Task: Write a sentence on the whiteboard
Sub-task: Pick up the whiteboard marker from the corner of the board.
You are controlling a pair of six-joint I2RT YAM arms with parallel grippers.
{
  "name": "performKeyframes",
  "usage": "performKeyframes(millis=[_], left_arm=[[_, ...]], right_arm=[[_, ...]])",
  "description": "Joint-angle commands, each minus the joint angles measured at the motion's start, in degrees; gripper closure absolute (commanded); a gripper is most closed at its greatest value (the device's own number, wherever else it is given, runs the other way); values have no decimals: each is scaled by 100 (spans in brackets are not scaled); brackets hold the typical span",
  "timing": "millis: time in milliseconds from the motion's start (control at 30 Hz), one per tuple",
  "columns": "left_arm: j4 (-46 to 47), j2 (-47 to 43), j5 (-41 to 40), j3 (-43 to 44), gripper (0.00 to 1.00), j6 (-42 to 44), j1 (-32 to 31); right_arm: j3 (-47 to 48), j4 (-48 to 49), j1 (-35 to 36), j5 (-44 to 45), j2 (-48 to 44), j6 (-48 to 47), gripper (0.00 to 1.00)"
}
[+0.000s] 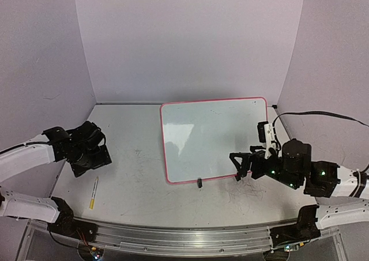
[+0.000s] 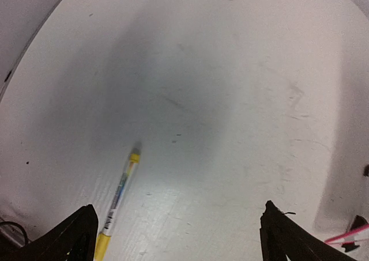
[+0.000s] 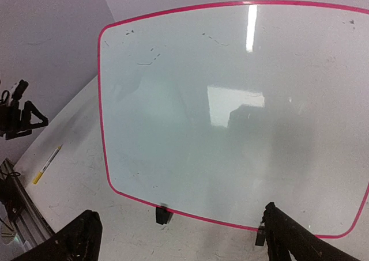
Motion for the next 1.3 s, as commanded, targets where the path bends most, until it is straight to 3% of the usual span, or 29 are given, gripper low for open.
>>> performKeyframes(millis=[0,133,367,500,633,967,1167,1267], left_arm=[[114,54,1051,-350,1,893,1087],[270,516,1525,-370,3,1317,1843],[707,1673,1510,-456,22,1157,1880],[1163,1883,1407,-641,25,1052,1879],[1571,2021,1417,-939,35,955,1856],[1592,1687,1461,-1378,66,260,1242],[1567,1626,1424,-1398,80,62,1050],[1559,1754,1345,-1190,83,286,1038]], right_arm=[[261,619,23,-403,354,-686,2],[387,729,21,-457,763,-456,2],[418,952,19,-664,1043,-232,2],[427,970,18,-565,1041,-326,2],[548,987,18,-576,1170,-477,2],[664,1210,20,-678,1517,-202,3],[595,1324,20,-617,1606,-30,4],[487,1489,21,-436,1695,-19,3]])
